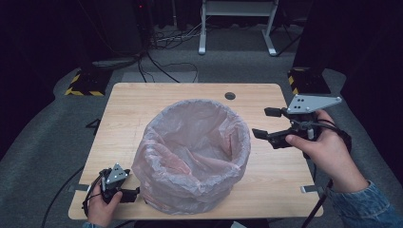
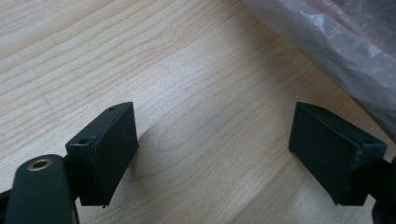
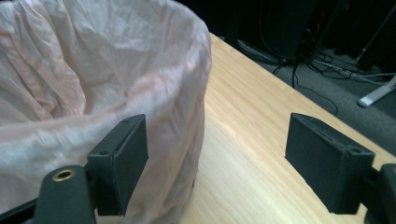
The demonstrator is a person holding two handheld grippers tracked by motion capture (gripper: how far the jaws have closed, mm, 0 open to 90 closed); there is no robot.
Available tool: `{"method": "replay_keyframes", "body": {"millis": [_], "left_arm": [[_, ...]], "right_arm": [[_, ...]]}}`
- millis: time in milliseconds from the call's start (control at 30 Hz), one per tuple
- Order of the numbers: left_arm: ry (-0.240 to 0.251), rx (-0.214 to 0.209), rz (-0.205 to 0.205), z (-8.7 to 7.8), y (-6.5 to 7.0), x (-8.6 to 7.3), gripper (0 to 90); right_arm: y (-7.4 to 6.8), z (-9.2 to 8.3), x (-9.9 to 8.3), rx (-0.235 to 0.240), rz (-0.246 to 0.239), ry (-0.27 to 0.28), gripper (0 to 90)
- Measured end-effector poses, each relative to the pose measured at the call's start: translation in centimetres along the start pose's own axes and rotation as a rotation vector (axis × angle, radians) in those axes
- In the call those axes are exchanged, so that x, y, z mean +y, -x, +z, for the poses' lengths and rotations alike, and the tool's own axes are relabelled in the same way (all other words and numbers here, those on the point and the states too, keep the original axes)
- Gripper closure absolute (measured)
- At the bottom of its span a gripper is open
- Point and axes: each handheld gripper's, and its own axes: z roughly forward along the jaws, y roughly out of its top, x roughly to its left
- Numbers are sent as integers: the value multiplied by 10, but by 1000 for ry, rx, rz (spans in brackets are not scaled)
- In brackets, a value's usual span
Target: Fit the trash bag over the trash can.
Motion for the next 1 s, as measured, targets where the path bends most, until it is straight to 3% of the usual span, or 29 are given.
{"method": "replay_keyframes", "body": {"millis": [400,1000], "left_arm": [[1,1,-1,0,0,0,155],[1,0,-1,0,0,0,155]], "right_arm": [[14,7,-45,-34,64,-54,217],[23,23,-114,-54,145,-112,214]]}}
